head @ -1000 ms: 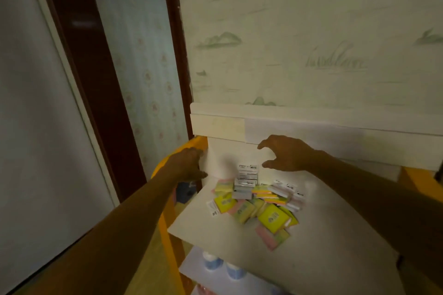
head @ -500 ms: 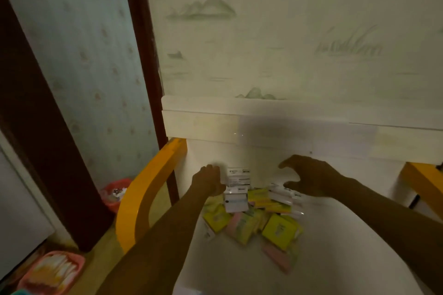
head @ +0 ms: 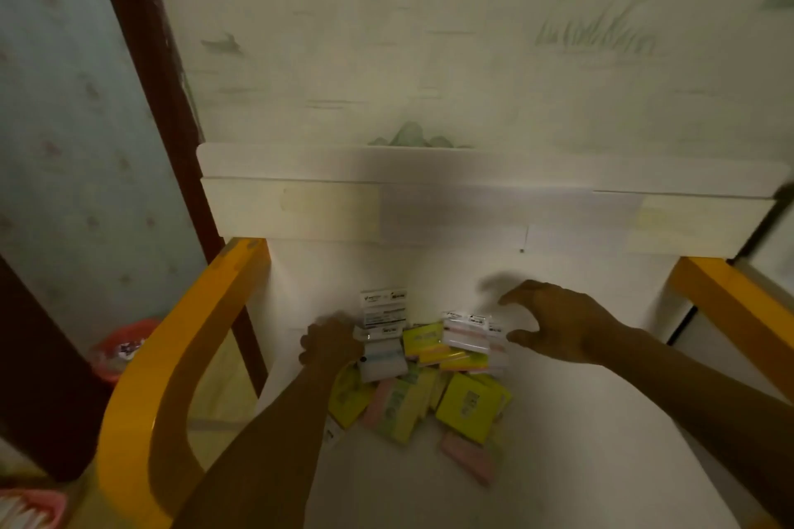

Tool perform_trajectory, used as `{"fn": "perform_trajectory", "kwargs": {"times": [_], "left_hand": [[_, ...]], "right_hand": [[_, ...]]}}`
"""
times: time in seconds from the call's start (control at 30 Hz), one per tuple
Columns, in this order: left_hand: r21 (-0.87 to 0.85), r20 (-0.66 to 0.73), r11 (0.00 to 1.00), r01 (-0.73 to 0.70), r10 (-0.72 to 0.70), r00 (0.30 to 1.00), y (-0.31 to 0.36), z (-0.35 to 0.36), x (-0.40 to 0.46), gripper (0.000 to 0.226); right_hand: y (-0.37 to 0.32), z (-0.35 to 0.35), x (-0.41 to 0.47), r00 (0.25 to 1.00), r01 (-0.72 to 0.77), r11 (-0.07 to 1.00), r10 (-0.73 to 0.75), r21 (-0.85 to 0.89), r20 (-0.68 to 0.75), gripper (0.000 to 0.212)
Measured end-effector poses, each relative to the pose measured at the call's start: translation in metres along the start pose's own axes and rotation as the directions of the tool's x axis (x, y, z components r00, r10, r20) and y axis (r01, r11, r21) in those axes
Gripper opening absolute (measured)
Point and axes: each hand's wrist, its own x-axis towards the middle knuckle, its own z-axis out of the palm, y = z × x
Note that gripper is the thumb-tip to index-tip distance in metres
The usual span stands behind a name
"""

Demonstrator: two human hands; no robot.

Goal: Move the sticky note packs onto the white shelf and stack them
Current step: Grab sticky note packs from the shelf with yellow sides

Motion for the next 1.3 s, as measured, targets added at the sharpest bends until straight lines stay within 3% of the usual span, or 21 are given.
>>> {"fn": "perform_trajectory", "kwargs": {"times": [0.17,0.3,0.5,0.97,1.3], "left_hand": [[-0.052,0.009,0.995,0.084,-0.083,0.996,-0.002,0.004,0.002,0.061],[-0.102,0.04,0.984,0.149,-0.146,0.989,-0.001,0.0,-0.005,0.054],[-0.178,-0.011,0.968,0.179,-0.184,0.983,-0.008,0.001,-0.008,0.073],[-0.005,-0.153,0.991,-0.137,0.134,0.979,-0.015,-0.042,-0.019,0.088],[0.016,-0.193,0.976,-0.216,0.215,0.957,-0.021,-0.072,-0.051,0.075]], "right_hand": [[-0.001,0.005,0.0,1.0,-0.017,1.0,0.017,-0.006,0.024,0.056],[-0.008,0.006,0.002,0.999,-0.003,1.0,0.003,0.001,0.033,0.055],[-0.016,0.012,0.003,0.999,-0.024,1.0,0.024,0.014,0.046,0.053],[-0.039,0.039,0.028,0.994,-0.108,0.985,0.102,0.132,0.046,0.058],[-0.073,0.077,0.074,0.909,-0.414,0.822,0.395,0.392,0.13,0.079]]}}
